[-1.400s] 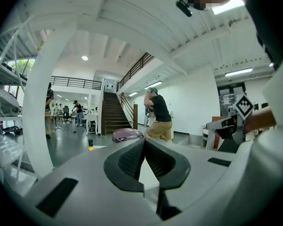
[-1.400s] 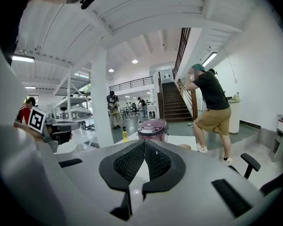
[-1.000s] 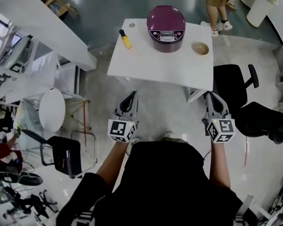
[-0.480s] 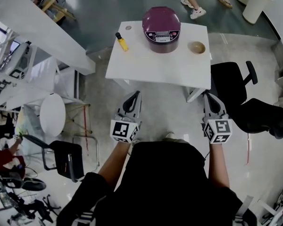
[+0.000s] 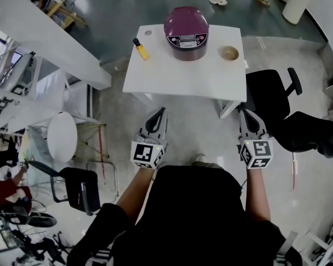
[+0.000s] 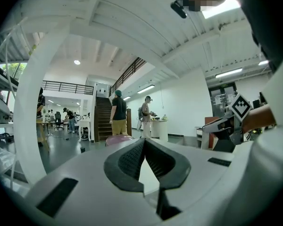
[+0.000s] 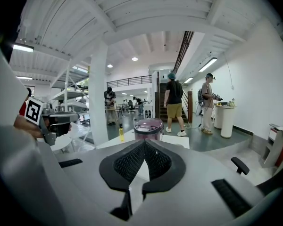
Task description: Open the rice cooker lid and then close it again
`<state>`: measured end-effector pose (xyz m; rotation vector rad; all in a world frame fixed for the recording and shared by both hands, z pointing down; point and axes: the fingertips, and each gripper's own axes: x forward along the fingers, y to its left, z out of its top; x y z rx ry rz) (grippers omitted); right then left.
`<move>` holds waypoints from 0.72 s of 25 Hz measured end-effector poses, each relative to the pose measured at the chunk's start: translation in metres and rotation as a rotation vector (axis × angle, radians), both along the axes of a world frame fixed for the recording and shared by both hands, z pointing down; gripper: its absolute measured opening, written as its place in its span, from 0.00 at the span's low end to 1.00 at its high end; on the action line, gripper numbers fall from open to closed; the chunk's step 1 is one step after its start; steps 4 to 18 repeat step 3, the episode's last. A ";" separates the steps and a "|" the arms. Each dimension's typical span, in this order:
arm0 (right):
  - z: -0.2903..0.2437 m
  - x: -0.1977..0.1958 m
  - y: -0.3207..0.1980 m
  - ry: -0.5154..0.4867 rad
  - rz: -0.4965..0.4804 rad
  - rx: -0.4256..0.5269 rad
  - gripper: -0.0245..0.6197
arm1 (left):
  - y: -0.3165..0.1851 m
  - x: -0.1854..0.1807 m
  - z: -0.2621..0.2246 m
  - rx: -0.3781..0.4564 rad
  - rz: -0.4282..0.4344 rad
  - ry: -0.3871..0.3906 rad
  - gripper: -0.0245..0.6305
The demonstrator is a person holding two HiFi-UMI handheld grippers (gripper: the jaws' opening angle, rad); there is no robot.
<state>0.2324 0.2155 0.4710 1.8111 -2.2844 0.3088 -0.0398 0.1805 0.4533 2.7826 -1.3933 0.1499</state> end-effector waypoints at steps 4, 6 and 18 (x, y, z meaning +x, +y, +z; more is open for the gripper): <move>0.003 0.003 0.005 0.003 0.022 -0.024 0.04 | 0.003 0.000 -0.002 -0.004 0.006 0.008 0.04; 0.003 0.003 0.005 0.003 0.022 -0.024 0.04 | 0.003 0.000 -0.002 -0.004 0.006 0.008 0.04; 0.003 0.003 0.005 0.003 0.022 -0.024 0.04 | 0.003 0.000 -0.002 -0.004 0.006 0.008 0.04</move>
